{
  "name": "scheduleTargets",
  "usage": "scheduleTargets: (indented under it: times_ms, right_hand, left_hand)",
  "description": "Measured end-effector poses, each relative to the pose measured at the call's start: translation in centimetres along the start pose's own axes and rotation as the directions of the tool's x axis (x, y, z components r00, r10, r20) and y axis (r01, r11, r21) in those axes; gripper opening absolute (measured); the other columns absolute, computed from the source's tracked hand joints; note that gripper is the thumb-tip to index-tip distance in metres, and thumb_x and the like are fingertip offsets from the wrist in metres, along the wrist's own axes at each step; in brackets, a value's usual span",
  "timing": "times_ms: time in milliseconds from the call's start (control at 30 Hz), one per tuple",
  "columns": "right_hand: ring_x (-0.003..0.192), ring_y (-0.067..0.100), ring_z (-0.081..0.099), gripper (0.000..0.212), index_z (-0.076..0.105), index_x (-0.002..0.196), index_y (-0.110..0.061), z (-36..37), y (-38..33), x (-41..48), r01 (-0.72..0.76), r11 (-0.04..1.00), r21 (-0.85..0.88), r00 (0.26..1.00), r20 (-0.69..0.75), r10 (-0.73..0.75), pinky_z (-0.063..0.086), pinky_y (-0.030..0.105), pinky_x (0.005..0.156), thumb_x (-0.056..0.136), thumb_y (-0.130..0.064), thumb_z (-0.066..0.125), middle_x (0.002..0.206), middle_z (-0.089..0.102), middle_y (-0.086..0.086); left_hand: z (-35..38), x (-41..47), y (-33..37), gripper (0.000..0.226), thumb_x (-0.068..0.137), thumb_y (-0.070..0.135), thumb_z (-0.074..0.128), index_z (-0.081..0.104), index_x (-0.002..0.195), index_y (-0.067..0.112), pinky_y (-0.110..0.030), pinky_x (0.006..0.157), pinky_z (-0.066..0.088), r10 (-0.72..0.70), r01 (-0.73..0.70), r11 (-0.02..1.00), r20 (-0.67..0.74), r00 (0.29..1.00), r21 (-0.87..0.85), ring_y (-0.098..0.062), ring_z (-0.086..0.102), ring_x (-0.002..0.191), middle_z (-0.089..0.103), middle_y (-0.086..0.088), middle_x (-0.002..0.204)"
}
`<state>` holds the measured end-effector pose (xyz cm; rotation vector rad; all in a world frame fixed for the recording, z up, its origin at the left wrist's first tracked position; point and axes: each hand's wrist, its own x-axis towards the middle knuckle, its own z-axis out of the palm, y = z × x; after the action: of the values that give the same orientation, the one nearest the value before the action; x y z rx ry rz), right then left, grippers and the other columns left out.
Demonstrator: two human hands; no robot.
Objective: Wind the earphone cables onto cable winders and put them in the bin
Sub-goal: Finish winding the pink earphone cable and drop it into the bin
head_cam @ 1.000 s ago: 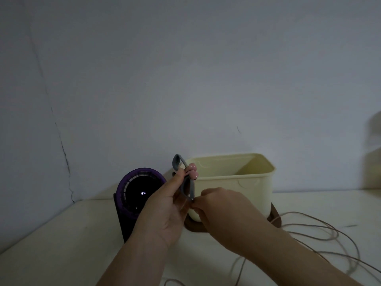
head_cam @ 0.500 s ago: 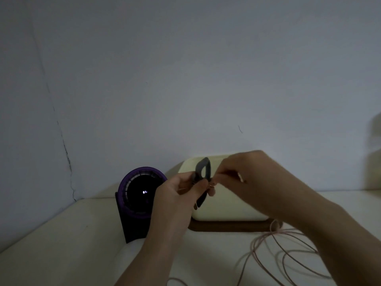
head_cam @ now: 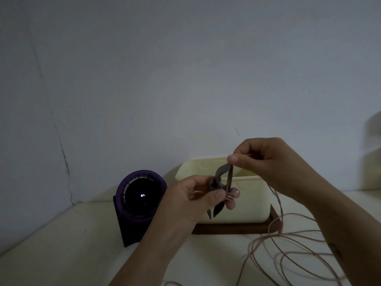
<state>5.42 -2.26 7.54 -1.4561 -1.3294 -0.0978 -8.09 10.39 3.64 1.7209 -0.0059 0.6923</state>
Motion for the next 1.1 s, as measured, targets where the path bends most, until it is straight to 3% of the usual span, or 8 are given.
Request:
scheduleTargets:
  times_ms: [133, 267, 333, 433, 633, 767, 867, 1100]
  right_hand:
    - [0.063, 0.028, 0.042, 0.041, 0.068, 0.068, -0.021, 1.1, 2.5, 0.1, -0.122, 0.974, 0.189, 0.991, 0.076, 0.109, 0.036, 0.041, 0.065, 0.069, -0.062, 0.07, 0.078, 0.055, 0.035]
    - [0.059, 0.025, 0.038, 0.028, 0.065, 0.063, -0.021, 3.6, 4.2, -0.2, -0.209, 0.89, 0.406, 0.973, 0.181, 0.145, 0.037, 0.035, 0.065, 0.075, -0.046, 0.069, 0.062, 0.047, 0.014]
    - [0.049, 0.012, 0.032, 0.032, 0.063, 0.061, -0.021, 4.8, 4.2, -0.3, -0.212, 0.855, 0.474, 0.975, 0.163, 0.151, 0.032, 0.022, 0.054, 0.076, -0.048, 0.072, 0.057, 0.042, 0.004]
    - [0.048, 0.007, 0.028, 0.028, 0.064, 0.06, -0.024, 6.0, 3.7, -0.5, -0.181, 0.865, 0.468, 0.983, 0.071, 0.168, 0.027, 0.022, 0.051, 0.078, -0.045, 0.065, 0.051, 0.039, -0.008]
    - [0.058, -0.001, 0.049, 0.017, 0.07, 0.084, -0.019, 8.3, 3.0, -1.6, -0.03, 0.998, -0.063, 0.999, -0.014, 0.029, 0.035, 0.012, 0.057, 0.093, -0.023, 0.058, 0.056, 0.054, -0.02]
    - [0.07, 0.009, 0.048, 0.029, 0.069, 0.095, -0.015, 9.6, 2.6, -1.9, 0.147, 0.933, -0.33, 0.988, 0.102, -0.119, 0.036, 0.022, 0.061, 0.093, -0.03, 0.044, 0.075, 0.059, -0.006]
    - [0.074, 0.016, 0.053, 0.024, 0.067, 0.096, -0.016, 9.0, 1.8, -1.7, 0.141, 0.903, -0.405, 0.975, 0.216, -0.055, 0.044, 0.033, 0.069, 0.098, -0.025, 0.045, 0.08, 0.059, -0.002]
    - [0.088, 0.02, 0.057, 0.027, 0.064, 0.103, -0.022, 6.9, -0.7, -1.3, 0.195, 0.755, -0.626, 0.944, 0.33, 0.03, 0.047, 0.036, 0.078, 0.101, -0.028, 0.037, 0.094, 0.059, -0.001]
  left_hand:
    - [0.1, 0.0, 0.5, 0.02, 0.072, 0.022, 0.078, 0.077, 0.092, 0.019, -0.029, 0.079, 0.055, 0.032, -0.028, 0.997, 0.054, 0.998, -0.075, -0.021, 0.071, 0.08, 0.075, -0.009, 0.089]
    - [-0.2, 0.0, 1.0, 0.016, 0.076, 0.015, 0.071, 0.079, 0.09, 0.014, -0.021, 0.072, 0.055, -0.018, 0.025, 0.952, 0.026, 1.0, -0.307, -0.017, 0.07, 0.077, 0.074, -0.01, 0.088]
    - [-0.5, 0.0, 1.3, 0.024, 0.072, 0.012, 0.059, 0.079, 0.085, 0.008, -0.021, 0.068, 0.056, -0.068, 0.059, 0.912, -0.009, 0.998, -0.406, -0.016, 0.07, 0.073, 0.073, -0.012, 0.087]
    - [-1.0, 0.1, 1.7, 0.025, 0.075, 0.011, 0.054, 0.077, 0.082, 0.005, -0.022, 0.064, 0.057, -0.101, 0.068, 0.863, -0.04, 0.994, -0.5, -0.015, 0.069, 0.068, 0.071, -0.012, 0.083]
    - [-1.5, 0.2, 1.5, 0.024, 0.072, 0.021, 0.058, 0.074, 0.088, 0.012, -0.022, 0.069, 0.058, -0.213, 0.076, 0.849, -0.207, 0.955, -0.523, -0.008, 0.071, 0.078, 0.074, -0.001, 0.087]
    - [-2.0, 0.4, 0.8, 0.022, 0.07, 0.025, 0.06, 0.078, 0.08, 0.017, -0.023, 0.074, 0.05, -0.259, 0.06, 0.855, -0.323, 0.91, -0.515, -0.005, 0.07, 0.082, 0.076, 0.002, 0.087]
    - [-2.1, 0.5, 0.4, 0.021, 0.073, 0.025, 0.059, 0.079, 0.072, 0.019, -0.023, 0.076, 0.045, -0.258, 0.053, 0.862, -0.347, 0.902, -0.503, -0.002, 0.07, 0.077, 0.075, 0.004, 0.084]
    - [-1.9, 0.6, 0.3, 0.025, 0.071, 0.026, 0.061, 0.072, 0.091, 0.016, -0.023, 0.078, 0.045, -0.309, 0.085, 0.842, -0.348, 0.885, -0.532, -0.002, 0.07, 0.078, 0.075, 0.005, 0.084]
